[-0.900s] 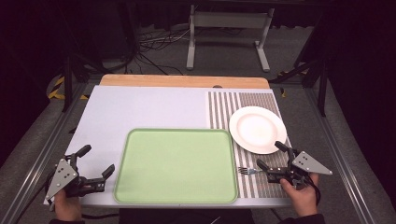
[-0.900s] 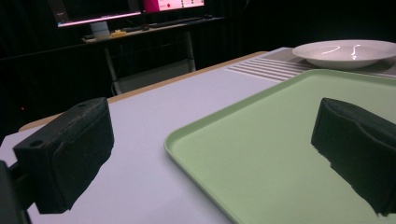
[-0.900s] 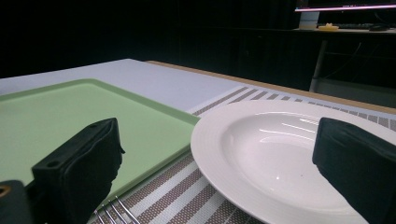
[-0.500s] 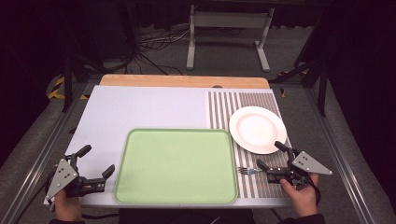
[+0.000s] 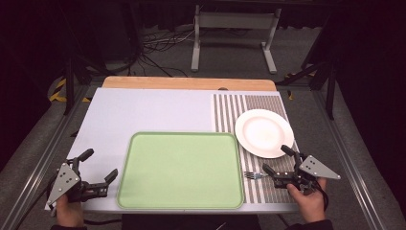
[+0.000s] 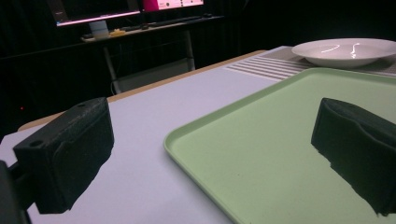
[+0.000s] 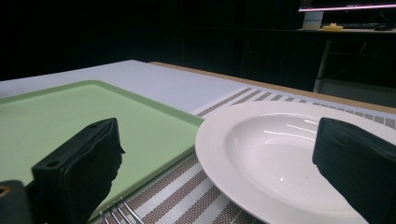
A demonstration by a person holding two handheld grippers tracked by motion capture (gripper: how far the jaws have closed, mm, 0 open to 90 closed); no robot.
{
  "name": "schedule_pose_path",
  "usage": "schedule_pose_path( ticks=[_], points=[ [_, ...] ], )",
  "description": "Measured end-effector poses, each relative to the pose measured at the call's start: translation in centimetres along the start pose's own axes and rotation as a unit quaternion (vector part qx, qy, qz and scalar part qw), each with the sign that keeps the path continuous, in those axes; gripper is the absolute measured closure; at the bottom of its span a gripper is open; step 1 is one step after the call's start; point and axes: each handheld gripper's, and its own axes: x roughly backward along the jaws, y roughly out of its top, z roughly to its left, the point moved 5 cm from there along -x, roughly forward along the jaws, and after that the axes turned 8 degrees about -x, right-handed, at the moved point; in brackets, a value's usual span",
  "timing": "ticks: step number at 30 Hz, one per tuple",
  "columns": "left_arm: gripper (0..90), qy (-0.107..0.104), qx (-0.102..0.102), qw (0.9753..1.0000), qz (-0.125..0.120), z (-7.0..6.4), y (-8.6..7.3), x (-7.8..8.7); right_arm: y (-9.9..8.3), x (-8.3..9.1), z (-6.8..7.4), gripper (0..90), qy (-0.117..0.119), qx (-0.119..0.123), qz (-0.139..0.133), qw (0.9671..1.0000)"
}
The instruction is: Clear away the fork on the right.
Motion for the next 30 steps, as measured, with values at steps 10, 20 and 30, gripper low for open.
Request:
schedule_pose_path(
  ticks=[10,20,30],
  points=[
    [0.0,0.002,0.001,1.0,0.003,0.0,0.0,0.0,1.5,-0.8,-0.2,1.2,0.01,-0.027,-0.014,0.9995],
    [0.0,0.004,0.002,1.0,0.002,0.1,0.0,0.1,3.2,-2.1,0.1,0.5,0.025,-0.028,-0.001,0.9993],
    [0.0,0.003,0.001,1.0,0.002,0.2,0.0,0.2,3.4,-3.0,0.5,1.1,0.037,-0.006,0.061,0.9975]
  ],
)
